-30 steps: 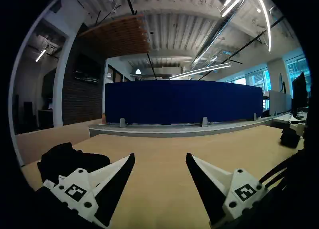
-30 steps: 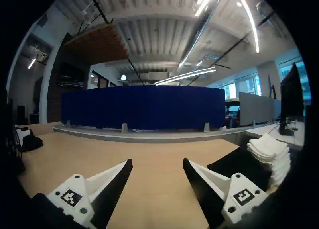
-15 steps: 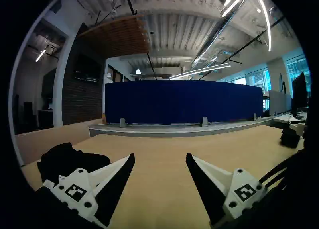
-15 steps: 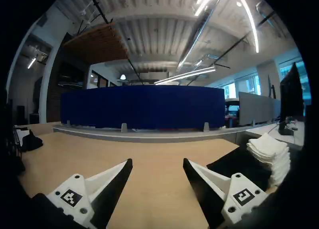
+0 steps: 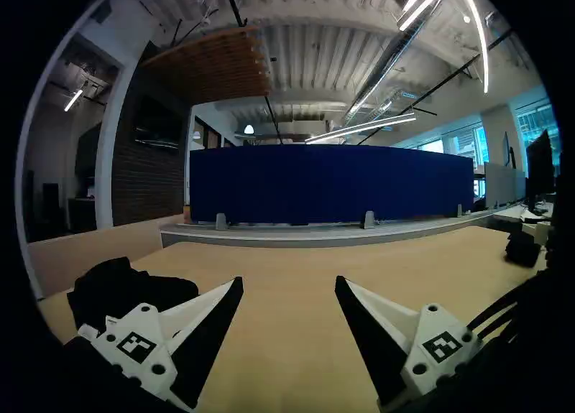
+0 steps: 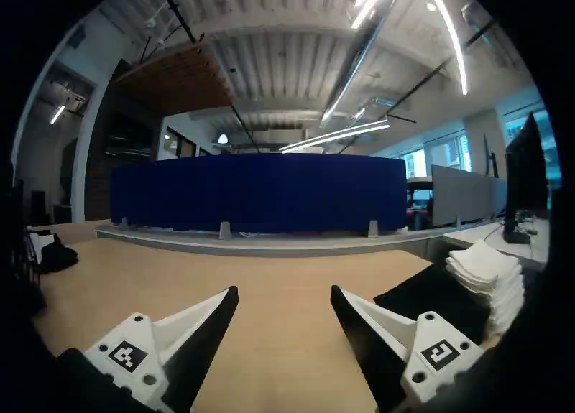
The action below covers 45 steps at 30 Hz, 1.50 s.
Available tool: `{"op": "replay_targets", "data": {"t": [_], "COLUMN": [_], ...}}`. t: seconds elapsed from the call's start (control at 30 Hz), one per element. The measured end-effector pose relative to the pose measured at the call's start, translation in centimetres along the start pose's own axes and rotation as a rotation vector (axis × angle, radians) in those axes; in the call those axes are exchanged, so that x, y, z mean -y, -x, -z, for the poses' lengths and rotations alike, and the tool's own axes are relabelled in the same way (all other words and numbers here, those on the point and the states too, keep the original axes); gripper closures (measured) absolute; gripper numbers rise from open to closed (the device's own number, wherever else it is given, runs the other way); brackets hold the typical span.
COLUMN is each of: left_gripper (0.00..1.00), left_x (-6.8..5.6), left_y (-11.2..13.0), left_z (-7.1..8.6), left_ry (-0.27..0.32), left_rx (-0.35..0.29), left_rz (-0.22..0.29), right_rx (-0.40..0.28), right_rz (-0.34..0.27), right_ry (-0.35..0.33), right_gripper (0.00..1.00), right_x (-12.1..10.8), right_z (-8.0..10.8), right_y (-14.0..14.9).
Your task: Fold towel
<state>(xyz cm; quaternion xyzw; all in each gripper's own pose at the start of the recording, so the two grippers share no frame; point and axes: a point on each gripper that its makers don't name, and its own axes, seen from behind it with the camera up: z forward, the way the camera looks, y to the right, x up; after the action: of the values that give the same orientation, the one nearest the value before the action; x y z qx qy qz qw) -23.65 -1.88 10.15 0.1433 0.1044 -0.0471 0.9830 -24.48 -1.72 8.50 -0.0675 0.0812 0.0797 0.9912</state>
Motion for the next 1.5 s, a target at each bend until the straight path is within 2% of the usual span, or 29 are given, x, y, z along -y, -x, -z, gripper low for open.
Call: {"op": "replay_targets", "data": {"t": [1.5], "left_gripper": [0.05], "left_x": [0.03], "left_y": [-0.04], "left_z": [-0.25], "left_ry": [0.0], "left_rx": [0.001], "left_rz": [0.003], "right_rx": [0.0], "right_rz": [0.001], "right_ry": [-0.001], "right_gripper": [0.0], "right_x": [-0.23], "right_z": [0.38], "right_y": [0.14]}}
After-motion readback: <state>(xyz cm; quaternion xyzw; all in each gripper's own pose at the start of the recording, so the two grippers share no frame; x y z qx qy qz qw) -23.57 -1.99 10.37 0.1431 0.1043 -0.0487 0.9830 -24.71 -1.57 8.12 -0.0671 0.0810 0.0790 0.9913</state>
